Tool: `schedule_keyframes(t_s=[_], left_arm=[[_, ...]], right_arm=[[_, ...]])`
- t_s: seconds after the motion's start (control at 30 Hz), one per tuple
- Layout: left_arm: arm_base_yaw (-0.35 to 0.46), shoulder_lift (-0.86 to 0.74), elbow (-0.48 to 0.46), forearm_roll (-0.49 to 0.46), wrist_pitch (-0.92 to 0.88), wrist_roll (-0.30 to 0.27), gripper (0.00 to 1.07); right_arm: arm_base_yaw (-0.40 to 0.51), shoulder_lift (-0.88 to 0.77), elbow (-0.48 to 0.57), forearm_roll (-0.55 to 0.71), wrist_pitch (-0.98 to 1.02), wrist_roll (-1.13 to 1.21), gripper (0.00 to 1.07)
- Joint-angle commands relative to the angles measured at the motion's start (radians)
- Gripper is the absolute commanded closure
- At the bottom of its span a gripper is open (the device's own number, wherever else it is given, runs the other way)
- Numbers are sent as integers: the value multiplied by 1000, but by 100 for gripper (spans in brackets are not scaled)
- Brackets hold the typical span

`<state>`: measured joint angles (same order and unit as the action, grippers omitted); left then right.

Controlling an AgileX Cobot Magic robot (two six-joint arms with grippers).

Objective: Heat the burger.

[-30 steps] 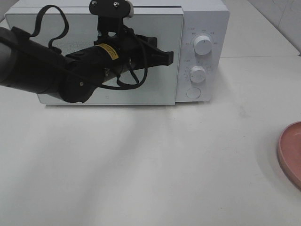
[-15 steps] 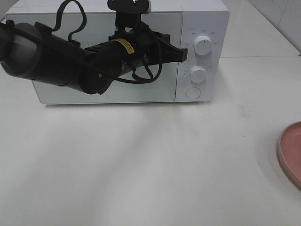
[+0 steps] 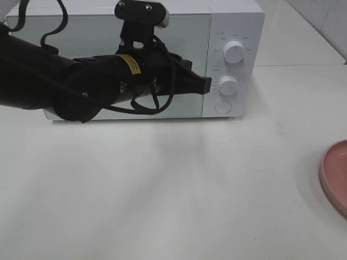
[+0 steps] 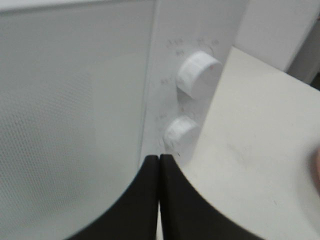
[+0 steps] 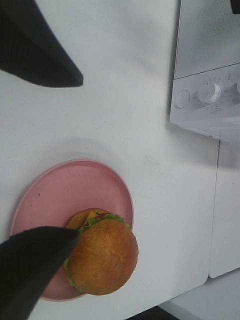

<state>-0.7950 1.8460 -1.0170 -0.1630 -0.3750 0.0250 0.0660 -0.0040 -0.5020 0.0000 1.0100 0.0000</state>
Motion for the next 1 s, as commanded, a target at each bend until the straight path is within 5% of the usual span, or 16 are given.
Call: schedule_keyframes(t_s=[0.03, 0.07, 0.1, 0.13, 0.23, 0.27, 0.73, 1.0], left_arm=[[-12, -63, 23, -3, 258, 2, 79], [-12, -63, 23, -3, 258, 2, 79], [-12, -72, 23, -3, 334, 2, 65], [-12, -90, 23, -2, 456, 2, 33], [-12, -98, 23, -2, 515, 2, 20], [-12, -114, 23, -1, 616, 0, 4], [-6, -288, 22, 65, 1121, -11, 6], [157, -370, 22, 55, 1279, -55, 6]], right_arm=[[-7, -27, 3, -7, -16, 0, 31], [-7, -27, 3, -7, -16, 0, 31], [-7, -27, 3, -7, -16, 0, 31], [-7, -27, 3, -7, -16, 0, 31], [-7, -27, 3, -7, -16, 0, 31], [-7, -27, 3, -7, -16, 0, 31], [-7, -27, 3, -7, -16, 0, 31], [-7, -27, 3, -7, -16, 0, 31]])
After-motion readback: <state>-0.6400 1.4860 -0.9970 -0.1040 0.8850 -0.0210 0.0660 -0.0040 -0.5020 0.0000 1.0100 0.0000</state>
